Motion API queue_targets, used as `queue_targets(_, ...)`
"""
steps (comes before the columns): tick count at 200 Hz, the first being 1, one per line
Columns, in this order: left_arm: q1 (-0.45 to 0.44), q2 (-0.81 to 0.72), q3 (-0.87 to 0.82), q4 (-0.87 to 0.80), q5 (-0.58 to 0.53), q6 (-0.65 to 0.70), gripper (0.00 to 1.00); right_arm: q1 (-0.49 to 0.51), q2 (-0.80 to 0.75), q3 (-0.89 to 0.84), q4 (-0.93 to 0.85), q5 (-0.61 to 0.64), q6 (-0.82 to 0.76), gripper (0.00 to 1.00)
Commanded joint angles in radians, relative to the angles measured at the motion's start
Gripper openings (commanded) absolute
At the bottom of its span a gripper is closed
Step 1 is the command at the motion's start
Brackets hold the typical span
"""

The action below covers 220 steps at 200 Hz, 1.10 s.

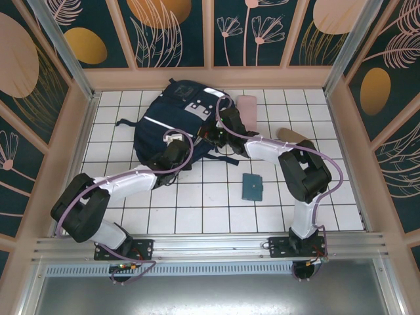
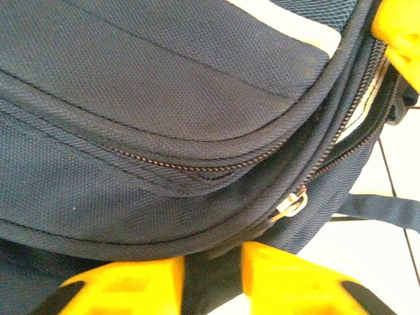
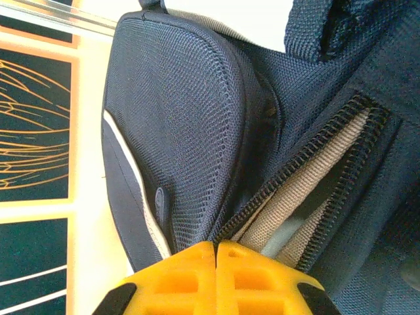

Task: Pack the student bag

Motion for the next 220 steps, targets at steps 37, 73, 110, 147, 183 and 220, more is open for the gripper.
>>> queue_targets(37,0.002,0.051,0.063,-0.002,-0.029,-0.003,0.00,-0.003,-0.061,0.032,0.109,-0.020,0.002,0.00)
queue_targets(73,0.005,-0.026,0.028,-0.070,-0.113,-0.039,0.00,-0.021,-0.069,0.009,0.109,-0.012,-0.001,0.00)
queue_targets(110,0.025,-0.106,-0.027,-0.163,-0.173,-0.073,0.00,-0.057,-0.092,-0.044,0.123,-0.004,0.000,0.00)
queue_targets(147,0.095,-0.175,-0.084,-0.193,-0.187,-0.074,0.00,-0.068,-0.110,-0.081,0.138,-0.017,-0.002,0.00)
queue_targets(183,0.100,-0.197,-0.109,-0.034,0.096,0.010,0.00,-0.068,-0.099,-0.074,0.149,-0.035,0.004,0.00)
queue_targets(220,0.100,-0.154,-0.107,0.074,0.243,0.041,0.23,-0.068,-0.099,-0.060,0.149,-0.040,0.004,0.00)
